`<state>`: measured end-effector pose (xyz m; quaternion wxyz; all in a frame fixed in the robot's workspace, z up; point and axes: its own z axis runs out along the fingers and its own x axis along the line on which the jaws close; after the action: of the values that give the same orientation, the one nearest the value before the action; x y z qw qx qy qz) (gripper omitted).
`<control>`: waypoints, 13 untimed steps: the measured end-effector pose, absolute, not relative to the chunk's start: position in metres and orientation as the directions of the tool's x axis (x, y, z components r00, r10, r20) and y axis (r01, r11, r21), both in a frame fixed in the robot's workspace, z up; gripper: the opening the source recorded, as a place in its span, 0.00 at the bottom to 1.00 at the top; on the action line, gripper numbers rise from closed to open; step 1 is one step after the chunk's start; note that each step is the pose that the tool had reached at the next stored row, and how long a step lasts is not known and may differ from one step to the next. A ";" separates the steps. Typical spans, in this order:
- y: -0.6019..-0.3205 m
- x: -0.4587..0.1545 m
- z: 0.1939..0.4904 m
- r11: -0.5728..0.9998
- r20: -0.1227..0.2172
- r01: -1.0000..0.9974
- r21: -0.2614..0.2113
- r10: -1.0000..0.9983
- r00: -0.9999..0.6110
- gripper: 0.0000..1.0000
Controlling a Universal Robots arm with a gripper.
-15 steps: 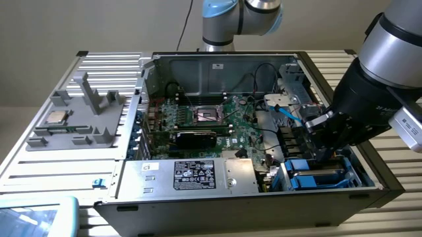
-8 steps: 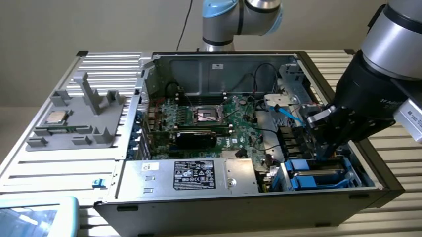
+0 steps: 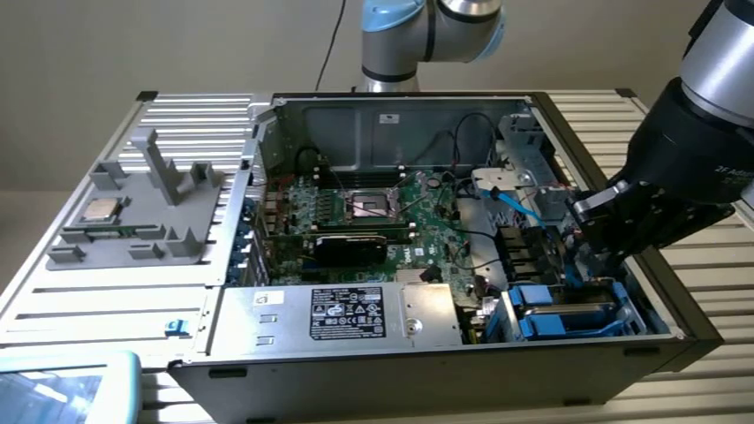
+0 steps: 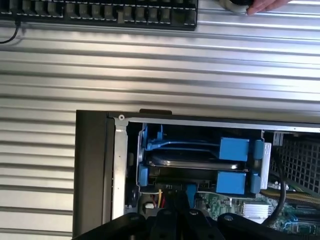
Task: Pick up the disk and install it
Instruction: 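Insert the second disk wire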
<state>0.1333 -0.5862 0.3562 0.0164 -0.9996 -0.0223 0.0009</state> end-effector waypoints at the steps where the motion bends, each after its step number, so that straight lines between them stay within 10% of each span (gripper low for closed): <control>1: -0.586 0.133 0.354 -0.998 0.000 0.045 -0.033 0.045 0.999 0.11; 13: -0.590 0.132 0.337 -0.999 0.015 0.045 -0.031 0.045 0.999 0.11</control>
<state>0.1320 -0.5898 0.3366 0.0155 -0.9996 -0.0224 -0.0071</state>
